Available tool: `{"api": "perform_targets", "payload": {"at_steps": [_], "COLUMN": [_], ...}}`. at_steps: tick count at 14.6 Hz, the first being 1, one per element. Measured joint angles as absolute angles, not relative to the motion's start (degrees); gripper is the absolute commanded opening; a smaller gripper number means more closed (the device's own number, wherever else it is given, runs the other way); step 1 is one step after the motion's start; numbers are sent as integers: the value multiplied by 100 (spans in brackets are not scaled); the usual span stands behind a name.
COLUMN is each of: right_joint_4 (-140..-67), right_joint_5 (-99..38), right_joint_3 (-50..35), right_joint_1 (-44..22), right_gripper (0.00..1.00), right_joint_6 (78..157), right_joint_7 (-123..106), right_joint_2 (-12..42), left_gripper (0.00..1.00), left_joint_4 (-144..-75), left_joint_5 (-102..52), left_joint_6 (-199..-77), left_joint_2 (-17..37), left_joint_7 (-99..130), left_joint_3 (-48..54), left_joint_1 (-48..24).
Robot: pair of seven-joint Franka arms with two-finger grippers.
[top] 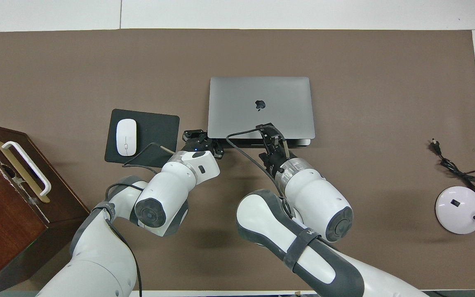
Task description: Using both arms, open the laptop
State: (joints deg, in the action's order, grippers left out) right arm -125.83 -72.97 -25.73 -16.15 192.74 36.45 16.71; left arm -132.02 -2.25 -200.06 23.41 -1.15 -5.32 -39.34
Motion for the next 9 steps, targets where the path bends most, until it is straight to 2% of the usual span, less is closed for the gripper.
{"api": "perform_targets", "payload": {"at_steps": [9], "right_joint_4": [-12444], "right_joint_5": [-7297], "right_joint_3": [-2508], "right_joint_1": [-1614], "right_gripper": [100], "right_joint_6": [19274], "right_joint_7": [3521], "right_joint_2": [1714], "left_gripper": [0], "left_joint_4": [-13202], "left_joint_5": [-225], "left_joint_6": [-20010], "left_joint_2": [2343], "left_joint_7": [-122], "left_joint_3": [-532], "left_joint_1": [-3934]}}
